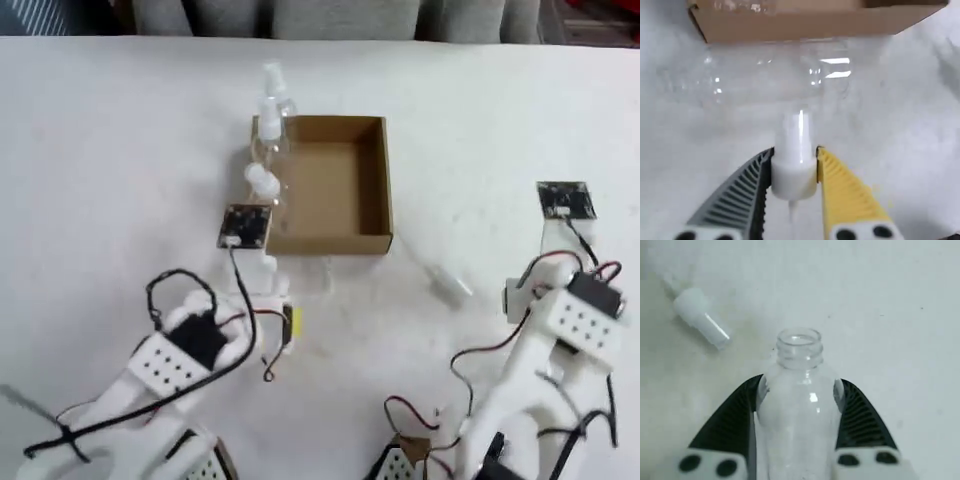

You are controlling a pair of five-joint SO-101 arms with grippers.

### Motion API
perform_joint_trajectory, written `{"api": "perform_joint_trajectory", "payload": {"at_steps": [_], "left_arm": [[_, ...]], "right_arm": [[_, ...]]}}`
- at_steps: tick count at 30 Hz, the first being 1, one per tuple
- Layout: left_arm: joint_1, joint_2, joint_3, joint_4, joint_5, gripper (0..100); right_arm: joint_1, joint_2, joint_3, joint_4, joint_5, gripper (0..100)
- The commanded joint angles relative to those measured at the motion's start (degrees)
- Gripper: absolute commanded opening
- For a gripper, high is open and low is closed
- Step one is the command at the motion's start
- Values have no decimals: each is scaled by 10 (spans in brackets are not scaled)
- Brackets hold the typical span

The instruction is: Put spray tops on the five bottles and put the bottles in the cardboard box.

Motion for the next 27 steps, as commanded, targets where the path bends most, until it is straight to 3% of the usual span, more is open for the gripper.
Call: {"api": "perform_joint_trajectory", "payload": {"at_steps": [1,8,18,20,24,27], "left_arm": [[-5,-70,-17,6,-19,21],[-50,-65,-151,19,-63,21],[-54,80,-477,150,-145,21],[-64,109,-533,161,-146,21],[-76,145,-603,159,-148,21],[-76,159,-644,158,-148,21]], "right_arm": [[-6,-53,14,-69,-61,17],[-38,-63,15,-137,-86,18],[-173,-96,18,-203,-95,17],[-198,-127,21,-201,-132,16],[-250,-211,62,-206,-283,16],[-319,-276,83,-206,-302,15]]}}
